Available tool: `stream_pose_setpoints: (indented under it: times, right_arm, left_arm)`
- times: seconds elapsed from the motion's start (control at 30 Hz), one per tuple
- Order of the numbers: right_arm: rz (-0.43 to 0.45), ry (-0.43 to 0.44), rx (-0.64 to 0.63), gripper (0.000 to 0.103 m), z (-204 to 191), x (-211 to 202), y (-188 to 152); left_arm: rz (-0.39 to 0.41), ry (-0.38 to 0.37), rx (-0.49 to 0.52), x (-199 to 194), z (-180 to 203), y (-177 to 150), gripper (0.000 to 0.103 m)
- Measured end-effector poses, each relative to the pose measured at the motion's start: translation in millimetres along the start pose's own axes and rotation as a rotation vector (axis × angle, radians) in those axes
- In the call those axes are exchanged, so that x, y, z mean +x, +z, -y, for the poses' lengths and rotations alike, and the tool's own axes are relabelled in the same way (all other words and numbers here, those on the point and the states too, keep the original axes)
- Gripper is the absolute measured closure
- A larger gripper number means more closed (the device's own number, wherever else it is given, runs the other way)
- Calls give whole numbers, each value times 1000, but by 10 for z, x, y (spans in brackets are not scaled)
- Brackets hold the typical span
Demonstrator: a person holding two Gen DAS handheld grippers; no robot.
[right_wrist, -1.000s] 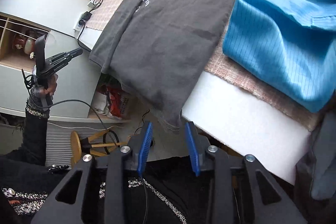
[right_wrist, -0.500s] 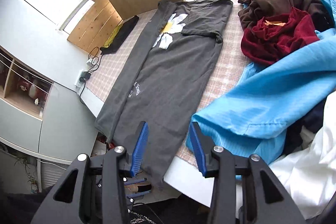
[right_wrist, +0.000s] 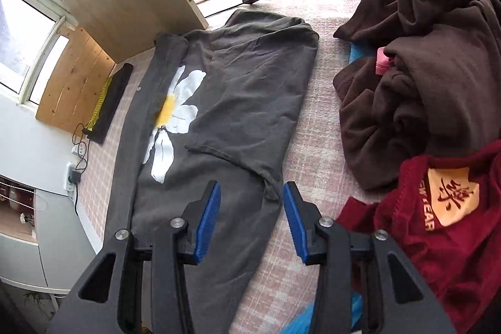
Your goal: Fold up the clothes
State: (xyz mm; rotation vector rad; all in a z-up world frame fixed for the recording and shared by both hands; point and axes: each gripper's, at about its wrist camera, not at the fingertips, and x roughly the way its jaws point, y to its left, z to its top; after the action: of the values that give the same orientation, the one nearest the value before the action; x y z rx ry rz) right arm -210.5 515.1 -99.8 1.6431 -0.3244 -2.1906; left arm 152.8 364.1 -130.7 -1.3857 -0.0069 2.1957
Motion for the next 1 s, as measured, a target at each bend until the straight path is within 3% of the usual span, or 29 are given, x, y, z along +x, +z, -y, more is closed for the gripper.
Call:
stream_pose_setpoints:
  times: [0.1, 0.27, 0.3, 0.33, 0.47, 0.6, 0.7, 0.9, 1.0]
  right_arm:
    - [-40, -38, 22, 62, 99, 324, 163]
    - [-61, 30, -22, 62, 58, 537, 197]
    - [-67, 25, -34, 72, 32, 552, 206]
    - [-78, 18, -33, 89, 23, 569, 224]
    - [-32, 67, 3, 93, -56, 413, 349]
    - [39, 68, -51, 96, -489, 177, 529]
    - [36, 55, -127, 96, -967, 217, 652]
    - [-23, -13, -249, 96, -1804, 791, 757]
    - [-80, -74, -321, 93, -2109, 1223, 757]
  left_arm:
    - [31, -61, -102, -139, -167, -4, 100]
    - [69, -125, -213, -302, -333, -44, 100]
    - [70, -133, -219, -318, -328, -54, 100]
    - [72, -144, -225, -327, -340, -57, 100]
    - [100, -172, -251, -414, -467, -58, 100]
    - [155, -174, -309, -646, -750, -133, 100]
    - [188, -156, -384, -806, -1032, -277, 100]
    - [202, -55, -514, -965, -1594, -645, 100]
    - [160, -16, -577, -904, -1847, -755, 101]
